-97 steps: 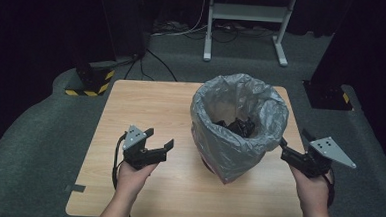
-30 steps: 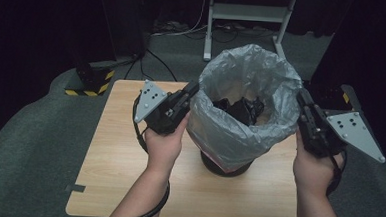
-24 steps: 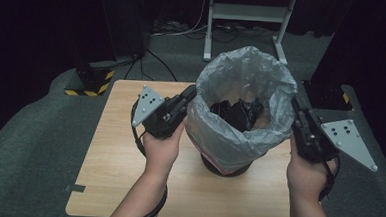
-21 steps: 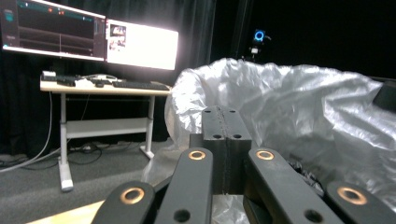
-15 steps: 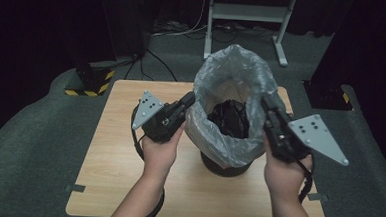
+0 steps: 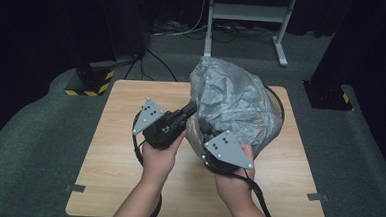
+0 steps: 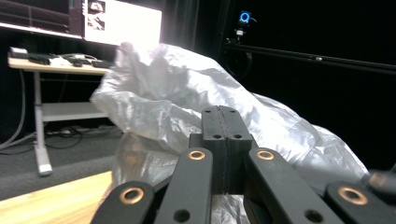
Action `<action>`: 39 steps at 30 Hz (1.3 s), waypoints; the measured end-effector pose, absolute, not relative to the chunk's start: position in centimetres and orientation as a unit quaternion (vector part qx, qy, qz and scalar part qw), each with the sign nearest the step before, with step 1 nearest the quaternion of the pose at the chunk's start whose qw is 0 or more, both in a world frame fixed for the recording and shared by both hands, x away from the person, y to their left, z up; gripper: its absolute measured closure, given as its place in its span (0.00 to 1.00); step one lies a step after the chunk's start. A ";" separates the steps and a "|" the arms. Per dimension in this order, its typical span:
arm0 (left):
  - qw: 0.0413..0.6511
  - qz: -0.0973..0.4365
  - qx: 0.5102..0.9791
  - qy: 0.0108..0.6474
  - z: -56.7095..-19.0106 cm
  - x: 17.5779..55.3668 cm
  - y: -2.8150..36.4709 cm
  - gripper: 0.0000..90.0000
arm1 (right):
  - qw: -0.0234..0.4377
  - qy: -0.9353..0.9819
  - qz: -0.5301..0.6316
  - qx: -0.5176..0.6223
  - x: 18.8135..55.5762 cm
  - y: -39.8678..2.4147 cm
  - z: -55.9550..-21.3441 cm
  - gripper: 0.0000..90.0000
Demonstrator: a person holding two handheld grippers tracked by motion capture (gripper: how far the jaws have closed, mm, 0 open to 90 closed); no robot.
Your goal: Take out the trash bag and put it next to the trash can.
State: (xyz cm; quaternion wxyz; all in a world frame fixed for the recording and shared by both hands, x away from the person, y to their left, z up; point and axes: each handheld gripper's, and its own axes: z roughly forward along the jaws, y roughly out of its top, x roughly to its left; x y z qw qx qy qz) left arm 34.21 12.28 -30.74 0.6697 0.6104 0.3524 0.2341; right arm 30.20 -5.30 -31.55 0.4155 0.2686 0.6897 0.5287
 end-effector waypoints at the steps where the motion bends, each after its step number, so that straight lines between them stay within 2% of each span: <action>1: 0.671 0.230 0.611 0.353 -30.8 34.2 12.3 1.00 | 0.416 0.690 0.529 0.269 30.2 -5.3 -31.6 1.00; 4: 0.666 0.221 0.620 0.352 -31.0 34.3 12.1 0.99 | 0.413 0.705 0.513 0.265 30.5 -4.7 -33.1 1.00; 6: 0.667 0.218 0.619 0.354 -31.2 34.3 12.3 0.91 | 0.411 0.706 0.512 0.266 30.6 -4.7 -33.4 1.00; 7: 0.671 0.214 0.613 0.357 -31.2 34.3 12.4 0.91 | 0.409 0.706 0.512 0.267 30.7 -4.7 -33.6 1.00; 9: 0.678 0.218 0.601 0.362 -31.3 34.3 12.8 0.78 | 0.408 0.705 0.514 0.268 30.8 -4.8 -33.8 1.00; 12: 0.685 0.217 0.575 0.391 -31.5 34.7 13.5 0.48 | 0.409 0.704 0.515 0.266 30.8 -4.8 -33.9 0.99; 13: 0.677 0.201 0.578 0.408 -31.5 35.5 13.4 0.34 | 0.410 0.705 0.516 0.264 30.8 -4.8 -34.0 0.99; 15: 0.678 0.180 0.580 0.415 -31.6 36.3 12.9 0.29 | 0.409 0.704 0.517 0.263 30.8 -4.8 -34.0 0.99; 18: 0.666 0.158 0.602 0.411 -31.7 36.9 12.5 0.30 | 0.409 0.704 0.518 0.263 30.8 -4.8 -34.1 0.99; 19: 0.662 0.146 0.608 0.414 -31.7 37.2 12.3 0.34 | 0.409 0.704 0.518 0.262 30.8 -4.9 -34.1 0.99; 21: 0.652 0.144 0.616 0.417 -31.7 37.5 12.0 0.48 | 0.409 0.704 0.518 0.261 30.8 -4.9 -34.1 0.99; 22: 0.653 0.142 0.616 0.418 -31.7 37.5 12.0 0.62 | 0.407 0.704 0.520 0.261 30.8 -4.9 -34.1 0.99; 23: 0.652 0.141 0.618 0.416 -31.6 37.5 11.9 0.62 | 0.407 0.704 0.520 0.261 30.8 -4.9 -34.1 0.99; 25: 0.651 0.141 0.621 0.413 -31.6 37.6 11.8 0.70 | 0.403 0.705 0.522 0.262 30.8 -5.0 -34.1 0.97; 29: 0.655 0.142 0.617 0.414 -31.7 37.7 12.1 0.90 | 0.382 0.704 0.538 0.262 30.5 -5.6 -33.6 0.84; 32: 0.656 0.146 0.614 0.414 -31.9 37.8 11.9 0.95 | 0.391 0.692 0.548 0.260 30.0 -6.8 -32.3 0.74; 39: 0.648 0.170 0.619 0.411 -31.7 37.5 11.6 0.96 | 0.403 0.669 0.562 0.273 29.9 -9.6 -29.6 0.69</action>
